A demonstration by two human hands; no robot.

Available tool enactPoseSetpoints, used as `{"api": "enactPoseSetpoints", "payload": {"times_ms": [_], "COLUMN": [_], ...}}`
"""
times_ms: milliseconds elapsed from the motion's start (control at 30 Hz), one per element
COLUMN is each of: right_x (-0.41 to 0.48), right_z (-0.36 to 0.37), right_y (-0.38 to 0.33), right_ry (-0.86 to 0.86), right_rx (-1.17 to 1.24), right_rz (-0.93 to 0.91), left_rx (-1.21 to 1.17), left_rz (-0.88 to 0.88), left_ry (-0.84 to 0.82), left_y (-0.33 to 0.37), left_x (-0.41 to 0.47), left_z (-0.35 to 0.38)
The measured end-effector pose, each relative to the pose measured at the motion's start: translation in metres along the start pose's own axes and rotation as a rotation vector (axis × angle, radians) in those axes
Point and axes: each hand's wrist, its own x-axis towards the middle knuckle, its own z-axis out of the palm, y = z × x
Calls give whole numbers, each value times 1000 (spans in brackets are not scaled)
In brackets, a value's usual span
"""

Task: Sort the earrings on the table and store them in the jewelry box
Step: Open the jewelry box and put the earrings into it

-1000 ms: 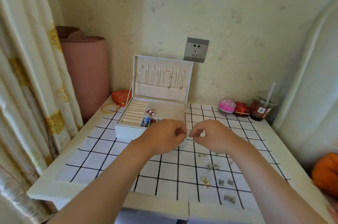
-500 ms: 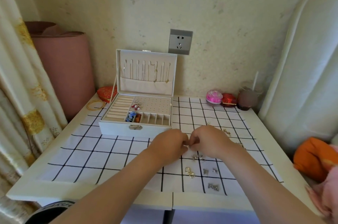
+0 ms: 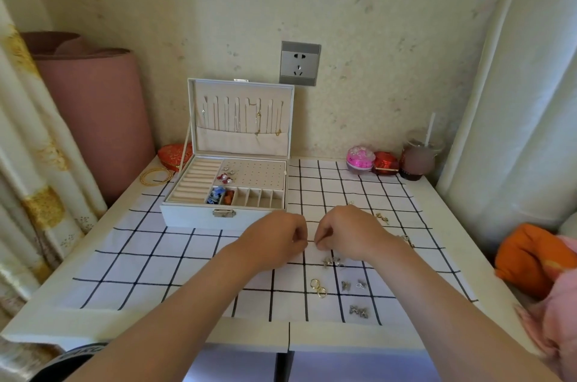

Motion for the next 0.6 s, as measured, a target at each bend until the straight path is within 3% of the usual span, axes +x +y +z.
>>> {"api": "enactPoseSetpoints", "payload": {"times_ms": [167, 267, 467, 600], "right_x": [1, 0, 4, 7], "right_z": [1, -3, -9, -8], "right_y": [-4, -8, -17, -24], "right_ry": [25, 85, 283, 397], "right_rx": [1, 162, 486, 456], "right_rz": [-17, -39, -65, -117], "left_rx": [-118, -171, -255, -411], "left_rz": [-39, -60, -101, -151], "left_ry": [-19, -11, 164, 230], "left_y": [-1, 1, 3, -1], "left_x": [-5, -6, -7, -5], "left_z": [-6, -12, -25, -32]}}
